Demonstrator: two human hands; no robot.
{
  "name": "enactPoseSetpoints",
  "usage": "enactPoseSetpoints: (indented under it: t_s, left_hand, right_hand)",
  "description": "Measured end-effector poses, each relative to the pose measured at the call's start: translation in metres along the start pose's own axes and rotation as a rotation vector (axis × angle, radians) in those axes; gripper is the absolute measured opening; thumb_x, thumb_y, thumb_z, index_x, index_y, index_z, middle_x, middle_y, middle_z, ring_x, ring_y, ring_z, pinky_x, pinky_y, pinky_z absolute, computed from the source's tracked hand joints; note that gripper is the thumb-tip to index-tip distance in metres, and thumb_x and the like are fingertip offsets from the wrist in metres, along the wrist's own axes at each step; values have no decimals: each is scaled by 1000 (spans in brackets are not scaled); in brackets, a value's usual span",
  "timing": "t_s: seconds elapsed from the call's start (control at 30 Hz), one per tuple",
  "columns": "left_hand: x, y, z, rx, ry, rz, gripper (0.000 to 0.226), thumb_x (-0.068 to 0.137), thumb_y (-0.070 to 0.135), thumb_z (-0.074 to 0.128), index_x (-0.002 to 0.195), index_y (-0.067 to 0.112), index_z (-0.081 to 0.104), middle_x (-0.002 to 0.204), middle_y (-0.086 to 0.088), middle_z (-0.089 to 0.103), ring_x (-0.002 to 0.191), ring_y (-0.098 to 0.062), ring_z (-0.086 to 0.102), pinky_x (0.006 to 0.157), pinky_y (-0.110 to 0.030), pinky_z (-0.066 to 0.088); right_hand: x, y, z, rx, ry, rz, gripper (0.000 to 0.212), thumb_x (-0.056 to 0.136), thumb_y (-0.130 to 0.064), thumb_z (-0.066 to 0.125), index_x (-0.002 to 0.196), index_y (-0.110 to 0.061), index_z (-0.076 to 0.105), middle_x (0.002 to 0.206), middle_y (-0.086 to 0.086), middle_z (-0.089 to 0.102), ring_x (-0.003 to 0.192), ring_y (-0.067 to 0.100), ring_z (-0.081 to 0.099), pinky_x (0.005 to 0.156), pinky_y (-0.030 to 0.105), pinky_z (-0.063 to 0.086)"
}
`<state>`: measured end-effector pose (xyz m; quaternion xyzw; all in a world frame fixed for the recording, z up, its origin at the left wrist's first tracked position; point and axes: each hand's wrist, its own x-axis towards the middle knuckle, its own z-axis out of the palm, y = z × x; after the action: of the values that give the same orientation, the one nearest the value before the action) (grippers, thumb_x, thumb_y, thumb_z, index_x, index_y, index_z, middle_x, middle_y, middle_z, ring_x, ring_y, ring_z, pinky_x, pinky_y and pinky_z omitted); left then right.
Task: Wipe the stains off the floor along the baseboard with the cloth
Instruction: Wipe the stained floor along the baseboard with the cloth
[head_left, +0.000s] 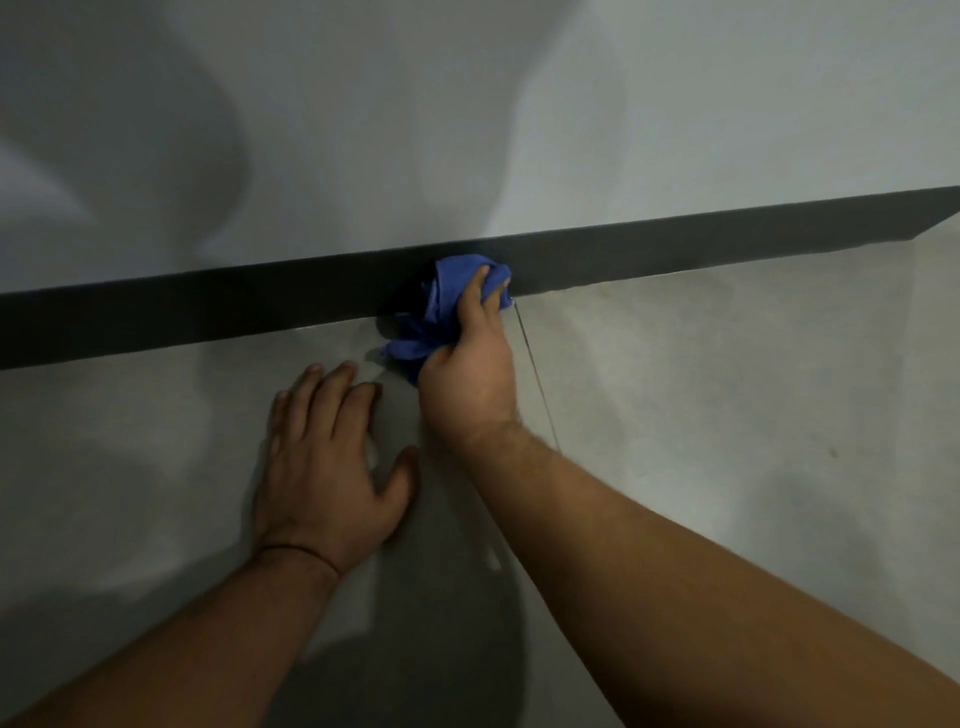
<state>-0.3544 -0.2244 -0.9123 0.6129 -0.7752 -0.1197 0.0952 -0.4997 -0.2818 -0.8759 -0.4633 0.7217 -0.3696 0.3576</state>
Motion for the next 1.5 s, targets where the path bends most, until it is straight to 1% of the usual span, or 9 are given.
enactPoseSetpoints:
  t_s: [0.07,0.2,0.3,0.4,0.57,0.73,0.97,1.27,1.5]
  left_hand:
    - [-1,0,-1,-3,1,3,74,82,57,49,139,9,58,156,-15,48,150,-38,36,124,-58,26]
    - [-1,1,-3,-4,-16,-14,76,83,59,45,143,12,55,158,-12,45,152,-36,33,125,-58,26]
    - [-2,0,-1,-29,-8,-1,74,85,58,46,142,11,55,157,-12,46,152,-36,32,125,-58,24]
    - [-3,-1,0,-35,-6,3,73,85,57,47,141,12,55,157,-11,46,153,-35,31,126,-57,23]
    - [-2,0,-1,-19,-10,-5,73,84,57,47,142,13,53,158,-11,45,153,-35,31,126,-57,23]
    - [-3,1,-2,-38,1,-5,74,84,56,46,142,10,55,157,-13,46,152,-36,32,126,-58,23]
    - [-3,1,-3,-29,-9,-4,75,85,56,46,143,10,54,158,-13,45,153,-37,32,125,-58,23]
    - [-3,1,-5,-28,-33,-24,75,84,53,48,147,14,50,163,-10,41,156,-33,28,129,-53,17]
    - [-6,-6,-25,-419,-3,-133,66,79,33,53,140,9,56,154,-10,48,146,-24,41,123,-38,31]
  right_hand:
    - [-1,10,-12,-221,-71,-90,89,89,-3,63,160,-24,13,169,1,4,151,19,18,110,18,18]
    - [0,36,-60,-543,-72,-150,62,97,-18,58,154,-25,35,161,1,33,138,21,43,106,9,21]
    - [24,55,-105,-806,-2,-59,58,94,-17,54,150,-11,42,156,14,40,135,33,45,110,34,35]
    - [55,58,-122,-913,11,135,59,95,-27,43,152,-10,37,161,15,30,139,37,38,114,48,34]
    - [56,52,-91,-964,-75,108,69,99,-42,34,158,-10,19,167,16,11,150,38,17,121,49,20]
    - [15,66,-117,-898,-103,-179,61,94,-37,37,152,-19,40,159,8,37,143,29,35,119,43,28]
    - [53,61,-119,-923,0,177,67,101,-44,30,157,-8,22,164,21,17,150,39,17,122,49,17]
    - [18,9,8,-818,-112,59,84,92,-40,55,158,-5,14,166,23,6,152,40,7,122,50,11]
    - [5,10,24,-872,-197,-150,77,94,-39,59,158,-19,20,166,12,14,152,33,13,122,47,12]
